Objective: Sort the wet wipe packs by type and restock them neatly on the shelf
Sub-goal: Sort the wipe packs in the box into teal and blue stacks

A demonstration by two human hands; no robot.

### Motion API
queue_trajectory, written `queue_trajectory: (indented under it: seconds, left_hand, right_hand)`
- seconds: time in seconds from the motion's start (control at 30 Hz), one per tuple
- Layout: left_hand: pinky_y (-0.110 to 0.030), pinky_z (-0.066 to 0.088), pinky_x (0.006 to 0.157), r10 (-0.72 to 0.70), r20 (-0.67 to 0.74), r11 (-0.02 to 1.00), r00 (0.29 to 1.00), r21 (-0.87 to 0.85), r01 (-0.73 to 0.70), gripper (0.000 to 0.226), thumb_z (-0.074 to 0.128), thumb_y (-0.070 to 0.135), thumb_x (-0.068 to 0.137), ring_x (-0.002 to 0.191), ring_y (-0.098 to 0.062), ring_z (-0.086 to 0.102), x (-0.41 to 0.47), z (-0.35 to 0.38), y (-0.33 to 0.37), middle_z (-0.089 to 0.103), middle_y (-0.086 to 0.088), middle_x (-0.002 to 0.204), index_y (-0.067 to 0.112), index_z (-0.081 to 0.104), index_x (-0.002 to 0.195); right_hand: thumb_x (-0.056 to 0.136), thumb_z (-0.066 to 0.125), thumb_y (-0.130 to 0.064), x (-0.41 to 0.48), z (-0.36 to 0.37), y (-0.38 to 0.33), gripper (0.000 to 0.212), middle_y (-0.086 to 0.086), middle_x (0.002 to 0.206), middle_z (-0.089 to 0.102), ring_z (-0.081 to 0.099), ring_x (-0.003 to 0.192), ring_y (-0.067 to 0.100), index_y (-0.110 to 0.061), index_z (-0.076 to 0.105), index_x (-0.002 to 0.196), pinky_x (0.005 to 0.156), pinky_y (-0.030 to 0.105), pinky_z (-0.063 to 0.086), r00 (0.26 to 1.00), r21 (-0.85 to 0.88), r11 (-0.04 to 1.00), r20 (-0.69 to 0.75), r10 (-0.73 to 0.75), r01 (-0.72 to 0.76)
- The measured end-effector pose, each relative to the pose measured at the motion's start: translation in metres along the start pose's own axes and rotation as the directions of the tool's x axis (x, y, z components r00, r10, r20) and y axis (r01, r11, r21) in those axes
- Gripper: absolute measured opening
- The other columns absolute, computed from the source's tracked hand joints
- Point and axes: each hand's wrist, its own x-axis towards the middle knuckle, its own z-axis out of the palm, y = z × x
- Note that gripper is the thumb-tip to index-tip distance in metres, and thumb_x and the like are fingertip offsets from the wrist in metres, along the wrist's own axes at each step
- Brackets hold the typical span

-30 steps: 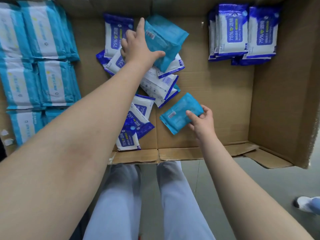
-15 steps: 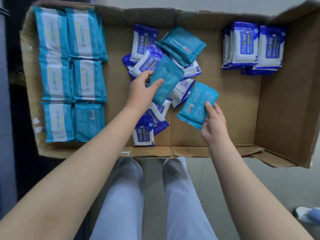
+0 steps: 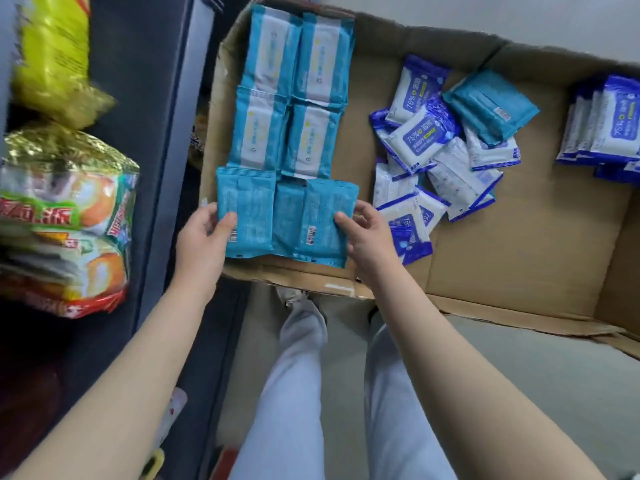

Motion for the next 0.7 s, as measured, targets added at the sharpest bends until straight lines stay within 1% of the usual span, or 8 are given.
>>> queue_trajectory:
  seconds: [0.1,0.2,0.27,0.37,0.43,0.5,0.6,0.7]
  left_hand:
    - [-0.032,0.055,0.09,0.029,-0.02,0.994,0.999,0.105,-0.027,0.017,0.058,0.024,0.098,0.107,-0.007,0.065,0.017,-0.005,-0.008,0.066,0.009,0.119,0.03,0.062,0.114]
    - [-0.017,0.049,0.076,0.083,-0.066,0.958,0.994,0.281,-0.062,0.03,0.058,0.024,0.098,0.103,-0.009,0.06,0.029,-0.002,-0.009,0.059,0.009,0.115,0.018,0.056,0.127]
    - [-0.016,0.045,0.071,0.12,-0.09,0.922,0.989,0.38,-0.077,0.035,0.059,0.024,0.097,0.103,-0.013,0.058,0.034,-0.001,-0.013,0.057,0.005,0.116,0.017,0.051,0.13]
    - [-0.033,0.049,0.081,0.185,-0.091,0.86,0.979,0.497,-0.116,0.046,0.061,0.025,0.095,0.11,-0.017,0.055,0.036,-0.002,-0.02,0.054,-0.002,0.129,0.021,0.043,0.138]
    - [-0.042,0.045,0.093,0.264,-0.075,0.758,0.962,0.633,-0.159,0.051,0.063,0.027,0.093,0.119,-0.023,0.05,0.034,-0.002,-0.023,0.05,-0.003,0.136,0.024,0.043,0.14]
    - [-0.044,0.042,0.098,0.316,-0.025,0.685,0.948,0.697,-0.21,0.05,0.065,0.025,0.092,0.122,-0.026,0.045,0.032,-0.002,-0.026,0.047,-0.004,0.138,0.023,0.047,0.139]
    - [-0.041,0.043,0.097,0.286,0.005,0.702,0.958,0.68,-0.213,0.045,0.065,0.023,0.092,0.12,-0.025,0.044,0.034,-0.002,-0.029,0.046,-0.002,0.136,0.022,0.053,0.136]
    - [-0.04,0.042,0.1,0.262,-0.002,0.721,0.965,0.665,-0.194,0.043,0.065,0.022,0.092,0.122,-0.024,0.042,0.035,-0.001,-0.026,0.045,-0.001,0.136,0.022,0.054,0.134]
  right_hand:
    - [0.096,0.06,-0.005,0.008,0.025,0.015,0.014,0.005,0.097,0.066,0.068,0.093,0.022,-0.016,0.058,0.105,0.086,0.045,0.059,1.0,-0.053,0.999,-0.024,0.001,-0.002]
    - [0.093,0.065,-0.011,0.019,0.037,0.025,0.014,0.009,0.1,0.067,0.069,0.097,0.026,-0.02,0.059,0.102,0.086,0.048,0.059,0.994,-0.179,0.984,-0.097,-0.042,0.024]
    - [0.091,0.069,-0.015,0.024,0.041,0.029,0.016,0.005,0.098,0.068,0.069,0.097,0.024,-0.026,0.059,0.097,0.085,0.049,0.059,0.984,-0.272,0.961,-0.152,-0.088,0.044]
    - [0.087,0.073,-0.02,0.029,0.043,0.032,0.019,0.0,0.095,0.066,0.068,0.095,0.023,-0.033,0.06,0.094,0.084,0.05,0.058,0.975,-0.38,0.922,-0.163,-0.149,0.078]
    - [0.087,0.074,-0.02,0.03,0.044,0.032,0.02,0.001,0.094,0.065,0.067,0.096,0.026,-0.034,0.061,0.093,0.082,0.05,0.058,0.978,-0.425,0.9,-0.122,-0.167,0.101]
    - [0.087,0.074,-0.021,0.032,0.045,0.034,0.019,-0.002,0.087,0.062,0.066,0.089,0.022,-0.031,0.061,0.097,0.081,0.046,0.059,0.976,-0.464,0.877,-0.103,-0.193,0.124]
    - [0.088,0.074,-0.024,0.033,0.049,0.034,0.025,-0.008,0.081,0.057,0.056,0.072,0.005,-0.025,0.057,0.107,0.072,0.032,0.055,0.959,-0.552,0.819,-0.113,-0.26,0.157]
    - [0.087,0.075,-0.029,0.034,0.051,0.032,0.033,-0.005,0.084,0.06,0.06,0.077,0.007,-0.024,0.053,0.111,0.078,0.038,0.058,0.956,-0.552,0.825,-0.158,-0.247,0.122]
